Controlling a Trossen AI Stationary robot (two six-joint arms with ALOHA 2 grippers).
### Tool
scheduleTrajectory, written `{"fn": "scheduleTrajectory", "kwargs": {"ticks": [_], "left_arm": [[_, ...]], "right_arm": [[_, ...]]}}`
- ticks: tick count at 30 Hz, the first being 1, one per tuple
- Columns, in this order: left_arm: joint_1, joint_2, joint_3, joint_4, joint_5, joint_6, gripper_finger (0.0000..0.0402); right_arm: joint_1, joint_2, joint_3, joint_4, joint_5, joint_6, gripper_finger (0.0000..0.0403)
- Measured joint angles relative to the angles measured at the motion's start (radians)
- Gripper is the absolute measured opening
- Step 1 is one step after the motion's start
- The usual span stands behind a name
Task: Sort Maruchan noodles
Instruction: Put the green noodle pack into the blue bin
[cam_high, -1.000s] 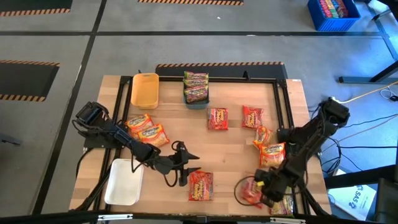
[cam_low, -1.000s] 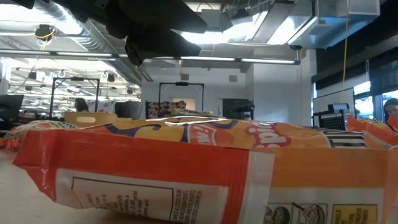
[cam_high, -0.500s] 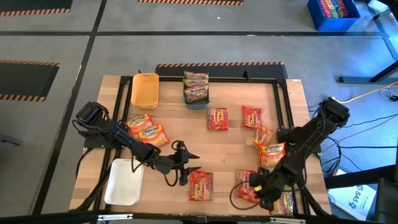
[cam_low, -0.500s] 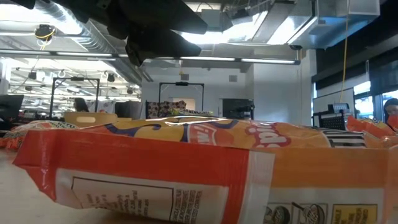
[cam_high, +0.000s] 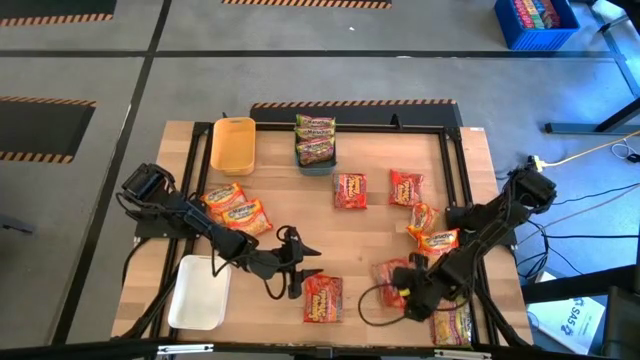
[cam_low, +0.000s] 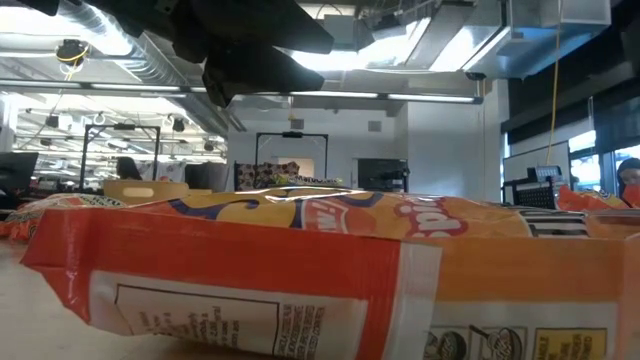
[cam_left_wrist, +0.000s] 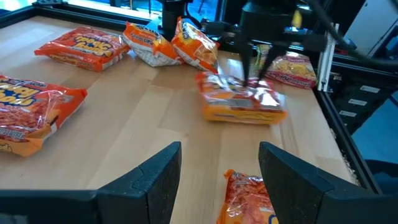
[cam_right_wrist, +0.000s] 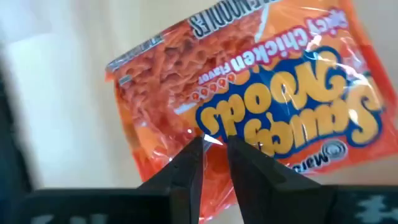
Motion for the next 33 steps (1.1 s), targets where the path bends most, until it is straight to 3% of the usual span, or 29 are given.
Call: {"fn": "scheduleTrajectory", "kwargs": {"ticks": [6, 9, 15, 19, 22, 33], "left_arm": [[0.0, 0.0, 0.0, 0.0, 0.0, -0.001, 0.0209], [0.0, 0.0, 0.0, 0.0, 0.0, -0.002, 0.0209], [-0.001, -0.001, 0.0, 0.0, 0.002, -0.021, 0.0209], [-0.001, -0.001, 0.0, 0.0, 0.002, -0.021, 0.0209], [-0.001, -0.001, 0.0, 0.0, 0.002, -0.024, 0.0209], [-0.001, -0.001, 0.0, 0.0, 0.002, -0.025, 0.0209]], "right_arm": [[-0.061, 0.0, 0.0, -0.162, 0.149, 0.043, 0.0078], [-0.089, 0.0, -0.001, -0.194, 0.158, 0.051, 0.0078], [-0.065, -0.003, 0.113, -0.29, 0.008, 0.02, 0.0078], [0.0, -0.006, 0.222, -0.347, -0.163, 0.016, 0.0078], [0.067, -0.007, 0.258, -0.338, -0.224, 0.051, 0.0078], [0.275, -0.006, 0.099, -0.159, -0.36, 0.28, 0.0078]]}}
